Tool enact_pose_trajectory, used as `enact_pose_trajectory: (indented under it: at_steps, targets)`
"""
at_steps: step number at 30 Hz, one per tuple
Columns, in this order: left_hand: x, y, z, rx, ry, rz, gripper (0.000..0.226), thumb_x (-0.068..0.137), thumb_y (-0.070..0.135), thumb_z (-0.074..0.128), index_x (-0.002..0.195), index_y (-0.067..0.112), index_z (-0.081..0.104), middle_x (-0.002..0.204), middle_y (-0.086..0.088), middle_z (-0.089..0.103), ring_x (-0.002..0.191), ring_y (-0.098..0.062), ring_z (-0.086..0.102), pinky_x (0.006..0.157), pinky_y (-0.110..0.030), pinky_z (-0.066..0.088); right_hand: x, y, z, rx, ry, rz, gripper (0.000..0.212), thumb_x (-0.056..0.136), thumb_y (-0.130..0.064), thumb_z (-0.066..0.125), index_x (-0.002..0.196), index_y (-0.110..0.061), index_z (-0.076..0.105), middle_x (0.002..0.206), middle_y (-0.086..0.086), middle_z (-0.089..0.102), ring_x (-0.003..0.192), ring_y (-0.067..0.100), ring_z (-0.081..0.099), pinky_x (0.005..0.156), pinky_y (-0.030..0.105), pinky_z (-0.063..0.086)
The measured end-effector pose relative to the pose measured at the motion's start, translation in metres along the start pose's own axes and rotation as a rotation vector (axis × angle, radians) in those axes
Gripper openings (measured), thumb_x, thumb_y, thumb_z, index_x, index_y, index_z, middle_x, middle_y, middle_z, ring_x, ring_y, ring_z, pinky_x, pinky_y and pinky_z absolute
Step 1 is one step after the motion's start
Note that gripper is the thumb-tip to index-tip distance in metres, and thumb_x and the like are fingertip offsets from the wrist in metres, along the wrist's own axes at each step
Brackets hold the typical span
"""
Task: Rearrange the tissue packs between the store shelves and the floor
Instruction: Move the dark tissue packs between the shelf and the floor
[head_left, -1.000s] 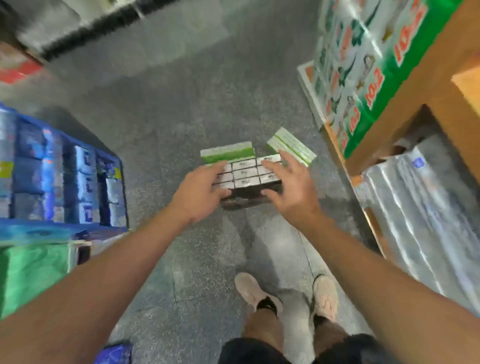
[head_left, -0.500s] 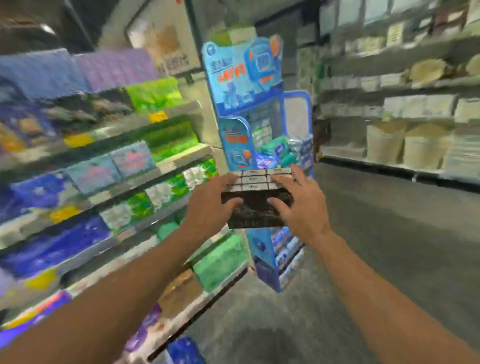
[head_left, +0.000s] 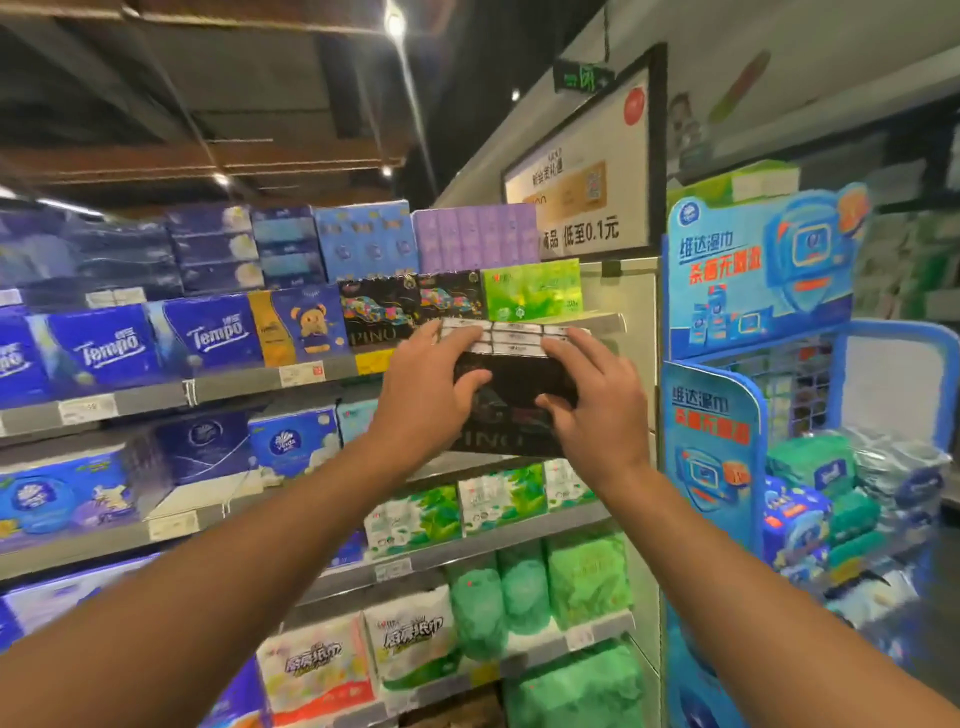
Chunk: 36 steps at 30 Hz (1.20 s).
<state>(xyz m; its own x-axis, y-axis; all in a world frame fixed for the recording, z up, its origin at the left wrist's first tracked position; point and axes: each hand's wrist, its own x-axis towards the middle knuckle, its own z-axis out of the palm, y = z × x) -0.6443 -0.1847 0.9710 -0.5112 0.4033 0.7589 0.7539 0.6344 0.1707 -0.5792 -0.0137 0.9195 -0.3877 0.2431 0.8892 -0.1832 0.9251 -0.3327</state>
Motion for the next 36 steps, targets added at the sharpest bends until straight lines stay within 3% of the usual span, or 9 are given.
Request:
enact_pose_trajectory:
  at_steps: [3, 12, 19, 27, 32, 36]
  targets:
    - [0.045, -0.012, 0.032, -0.005, 0.079, -0.044, 0.045, 0.09, 0.033, 0.063, 0.134, 0.026, 0.054, 0.15, -0.01, 0.032, 0.135, -0.027, 0.036, 0.11, -0.037, 0.03, 0.047, 0.039, 0.035, 0.006, 0.027, -0.075, 0.06, 0.074, -0.011, 0.078, 0.13, -0.021, 0.06, 0.14, 0.002, 0.053, 0.108, 0.033, 0.053, 0.095, 0.036, 0.04]
    - [0.184, -0.039, 0.128, 0.101, 0.1, -0.029, 0.056, 0.082, 0.026, 0.073, 0.134, 0.017, 0.054, 0.14, -0.01, 0.045, 0.129, -0.027, 0.044, 0.11, -0.038, 0.034, 0.179, 0.15, 0.133, 0.082, 0.089, -0.129, 0.06, 0.073, -0.002, 0.076, 0.127, -0.022, 0.062, 0.137, -0.001, 0.055, 0.104, 0.034, 0.053, 0.091, 0.041, 0.048]
    - [0.269, -0.099, 0.169, 0.242, 0.139, 0.006, 0.059, 0.083, 0.026, 0.072, 0.138, 0.022, 0.049, 0.142, -0.004, 0.043, 0.129, -0.025, 0.042, 0.109, -0.041, 0.036, 0.252, 0.184, 0.219, 0.074, 0.077, -0.155, 0.058, 0.077, -0.014, 0.077, 0.131, -0.023, 0.058, 0.139, -0.002, 0.052, 0.112, 0.031, 0.052, 0.096, 0.039, 0.046]
    - [0.345, -0.19, 0.212, 0.455, -0.043, 0.052, 0.058, 0.08, 0.011, 0.069, 0.132, 0.027, 0.05, 0.125, -0.005, 0.053, 0.11, -0.03, 0.049, 0.09, -0.044, 0.043, 0.309, 0.214, 0.332, 0.066, -0.068, -0.136, 0.061, 0.073, -0.016, 0.081, 0.129, -0.025, 0.058, 0.135, -0.003, 0.055, 0.109, 0.031, 0.053, 0.095, 0.038, 0.045]
    - [0.366, -0.228, 0.234, 0.659, -0.136, 0.016, 0.051, 0.086, 0.016, 0.061, 0.133, 0.026, 0.045, 0.122, -0.005, 0.057, 0.109, -0.031, 0.05, 0.089, -0.045, 0.041, 0.325, 0.222, 0.388, 0.104, -0.145, -0.124, 0.057, 0.074, -0.021, 0.08, 0.128, -0.022, 0.059, 0.133, -0.002, 0.056, 0.108, 0.032, 0.055, 0.095, 0.04, 0.046]
    - [0.375, -0.233, 0.248, 0.861, -0.103, -0.046, 0.037, 0.083, 0.028, 0.063, 0.117, 0.023, 0.049, 0.112, -0.002, 0.061, 0.109, -0.03, 0.05, 0.095, -0.051, 0.032, 0.339, 0.218, 0.411, 0.115, -0.199, -0.141, 0.058, 0.074, -0.025, 0.08, 0.128, -0.022, 0.058, 0.129, -0.001, 0.057, 0.107, 0.031, 0.057, 0.094, 0.04, 0.048]
